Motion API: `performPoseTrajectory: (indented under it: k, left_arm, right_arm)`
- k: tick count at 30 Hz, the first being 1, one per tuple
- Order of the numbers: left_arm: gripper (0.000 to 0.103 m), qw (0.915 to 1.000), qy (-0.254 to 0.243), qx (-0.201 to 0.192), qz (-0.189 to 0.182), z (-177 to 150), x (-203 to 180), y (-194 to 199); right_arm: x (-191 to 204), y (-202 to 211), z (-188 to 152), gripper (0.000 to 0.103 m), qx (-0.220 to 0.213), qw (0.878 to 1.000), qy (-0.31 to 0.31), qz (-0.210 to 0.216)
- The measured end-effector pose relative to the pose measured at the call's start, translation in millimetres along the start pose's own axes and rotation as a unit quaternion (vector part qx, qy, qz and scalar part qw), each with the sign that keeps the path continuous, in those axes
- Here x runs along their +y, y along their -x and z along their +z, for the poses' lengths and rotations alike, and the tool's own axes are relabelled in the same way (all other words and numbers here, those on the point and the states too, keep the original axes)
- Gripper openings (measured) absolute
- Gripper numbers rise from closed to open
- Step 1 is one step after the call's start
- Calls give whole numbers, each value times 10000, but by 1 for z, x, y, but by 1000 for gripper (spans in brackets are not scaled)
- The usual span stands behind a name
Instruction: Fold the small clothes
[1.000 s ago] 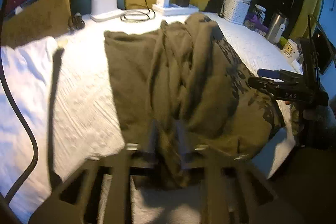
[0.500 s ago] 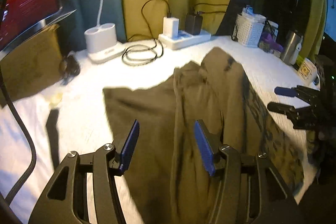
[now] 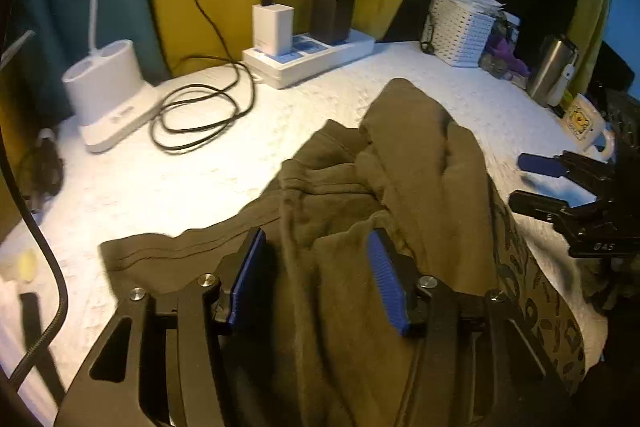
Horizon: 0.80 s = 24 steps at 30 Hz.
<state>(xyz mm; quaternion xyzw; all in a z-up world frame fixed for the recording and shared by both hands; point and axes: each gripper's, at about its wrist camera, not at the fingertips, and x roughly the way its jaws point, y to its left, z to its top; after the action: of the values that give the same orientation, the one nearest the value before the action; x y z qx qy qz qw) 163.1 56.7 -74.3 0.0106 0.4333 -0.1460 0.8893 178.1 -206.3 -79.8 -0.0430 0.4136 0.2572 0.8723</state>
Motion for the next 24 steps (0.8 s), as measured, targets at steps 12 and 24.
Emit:
performPoseTrajectory:
  k: [12,24]
  left_arm:
    - [3,9970,81,-721,278,2,-8,46]
    - [1,9875,784,-835,1086,-26,65,58]
  right_arm:
    - [0,-4,1,76,51,10000,-57,-43]
    - [48,-18,7,76,39,9990,397,176]
